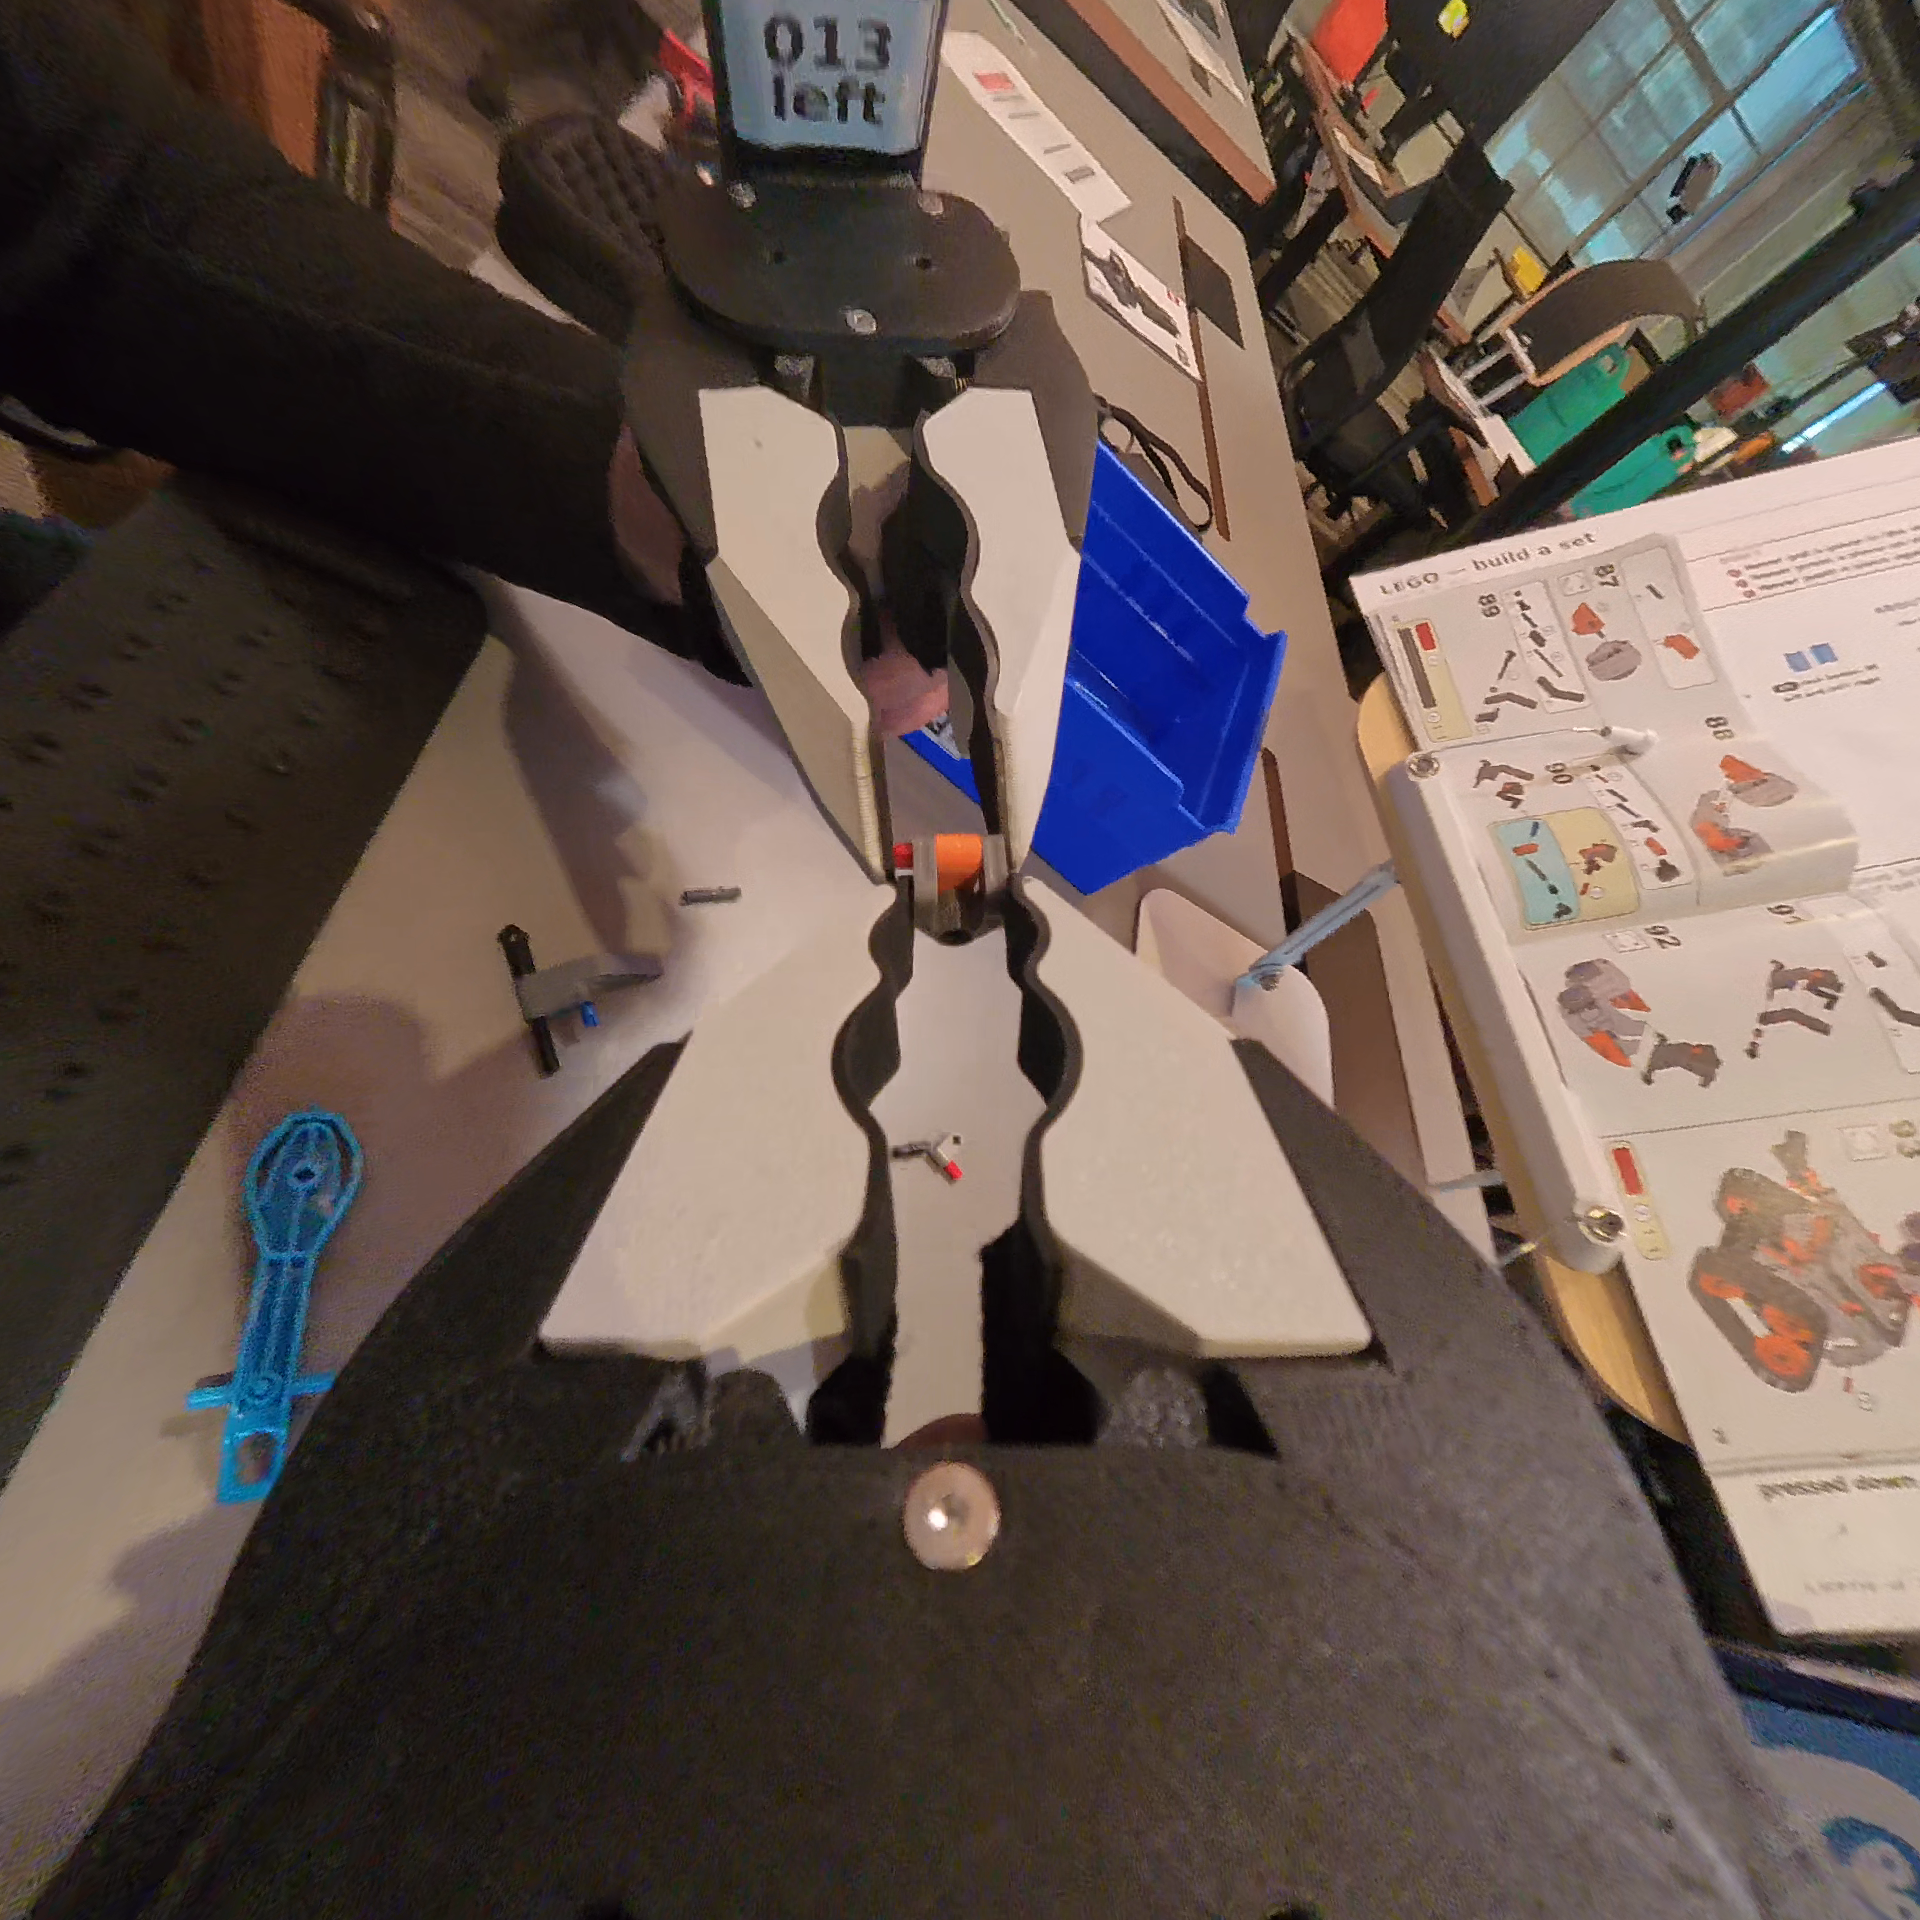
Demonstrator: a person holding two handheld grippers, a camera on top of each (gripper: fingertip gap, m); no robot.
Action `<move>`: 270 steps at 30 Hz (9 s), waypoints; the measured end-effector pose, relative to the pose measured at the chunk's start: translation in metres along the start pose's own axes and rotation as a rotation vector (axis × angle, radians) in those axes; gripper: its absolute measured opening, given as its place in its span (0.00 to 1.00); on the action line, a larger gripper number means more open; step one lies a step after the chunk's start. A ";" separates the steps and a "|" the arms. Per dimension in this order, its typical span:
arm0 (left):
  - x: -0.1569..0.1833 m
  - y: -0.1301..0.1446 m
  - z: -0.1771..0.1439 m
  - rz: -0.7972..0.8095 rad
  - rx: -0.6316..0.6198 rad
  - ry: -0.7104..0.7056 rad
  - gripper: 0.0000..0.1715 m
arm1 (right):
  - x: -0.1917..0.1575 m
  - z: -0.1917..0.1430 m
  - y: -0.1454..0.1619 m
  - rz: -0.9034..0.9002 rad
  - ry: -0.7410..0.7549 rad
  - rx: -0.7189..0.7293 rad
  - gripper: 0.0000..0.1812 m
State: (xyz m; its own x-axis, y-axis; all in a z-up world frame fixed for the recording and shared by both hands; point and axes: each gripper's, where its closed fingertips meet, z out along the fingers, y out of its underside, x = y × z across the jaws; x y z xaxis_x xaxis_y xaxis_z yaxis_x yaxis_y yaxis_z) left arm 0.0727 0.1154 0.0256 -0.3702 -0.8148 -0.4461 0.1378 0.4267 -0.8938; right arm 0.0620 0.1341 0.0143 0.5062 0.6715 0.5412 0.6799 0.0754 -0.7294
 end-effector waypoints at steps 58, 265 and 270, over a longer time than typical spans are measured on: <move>-0.002 0.006 -0.006 -0.062 -0.007 -0.006 0.08 | 0.001 0.001 0.000 0.034 0.003 0.072 0.08; 0.107 0.176 -0.107 -0.376 -0.702 0.027 0.03 | -0.131 0.136 0.063 -0.009 -0.481 -0.485 0.00; 0.107 0.176 -0.107 -0.378 -0.704 0.025 0.03 | -0.131 0.137 0.064 -0.020 -0.499 -0.505 0.00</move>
State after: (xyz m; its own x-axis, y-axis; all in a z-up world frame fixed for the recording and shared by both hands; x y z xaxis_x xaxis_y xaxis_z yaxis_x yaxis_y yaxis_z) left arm -0.0407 0.1453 -0.1746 -0.2972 -0.9485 -0.1101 -0.6103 0.2773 -0.7420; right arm -0.0334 0.1517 -0.1602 0.2696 0.9401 0.2086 0.9106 -0.1784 -0.3729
